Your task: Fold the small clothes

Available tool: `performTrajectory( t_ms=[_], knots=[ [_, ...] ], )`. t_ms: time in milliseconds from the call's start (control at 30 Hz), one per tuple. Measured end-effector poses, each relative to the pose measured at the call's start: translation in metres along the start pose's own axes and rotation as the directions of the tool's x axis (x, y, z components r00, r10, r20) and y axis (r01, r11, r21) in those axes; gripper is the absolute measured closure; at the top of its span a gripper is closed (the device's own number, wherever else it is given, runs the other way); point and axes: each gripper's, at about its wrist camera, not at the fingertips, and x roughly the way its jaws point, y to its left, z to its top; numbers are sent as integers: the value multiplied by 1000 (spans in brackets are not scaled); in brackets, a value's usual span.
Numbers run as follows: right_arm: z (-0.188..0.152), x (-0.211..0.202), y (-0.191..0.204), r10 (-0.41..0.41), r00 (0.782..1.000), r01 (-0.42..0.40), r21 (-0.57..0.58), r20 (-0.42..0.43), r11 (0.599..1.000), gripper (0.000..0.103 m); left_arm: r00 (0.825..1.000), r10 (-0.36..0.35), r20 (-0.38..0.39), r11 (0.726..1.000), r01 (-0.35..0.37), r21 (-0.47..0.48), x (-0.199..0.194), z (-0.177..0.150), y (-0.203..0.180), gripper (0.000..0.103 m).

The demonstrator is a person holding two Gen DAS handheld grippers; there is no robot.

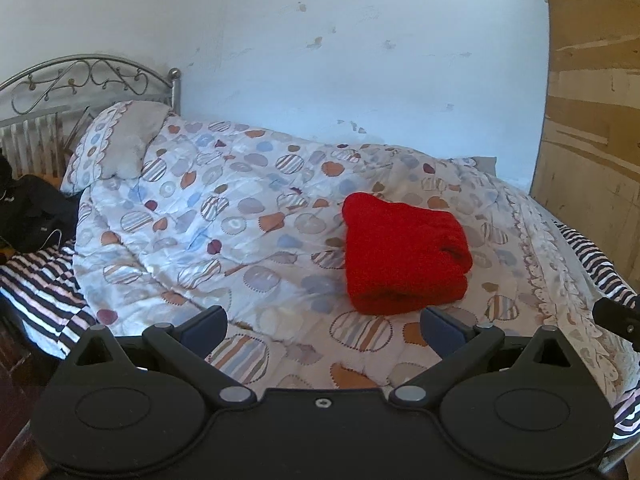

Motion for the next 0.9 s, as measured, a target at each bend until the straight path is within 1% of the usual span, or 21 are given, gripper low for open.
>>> performTrajectory(
  t_ms=[267, 433, 533, 900],
  knots=[
    [-3, 5, 3, 3, 1000, -3, 6, -16, 1000, 0, 1000, -4, -24, 1000, 4, -19, 8, -8, 1, 1],
    [-4, 12, 0, -4, 1000, 4, 19, -24, 1000, 0, 999, 1, -33, 1000, -2, -16, 13, -9, 1, 1],
    [-4, 17, -1, -3, 999, 4, 20, -38, 1000, 0, 999, 9, -52, 1000, -9, -16, 18, -8, 0, 1],
    [-2, 27, -11, -7, 999, 9, 48, -33, 999, 0, 997, 15, -78, 1000, -16, -16, 32, -6, -5, 1]
  ],
)
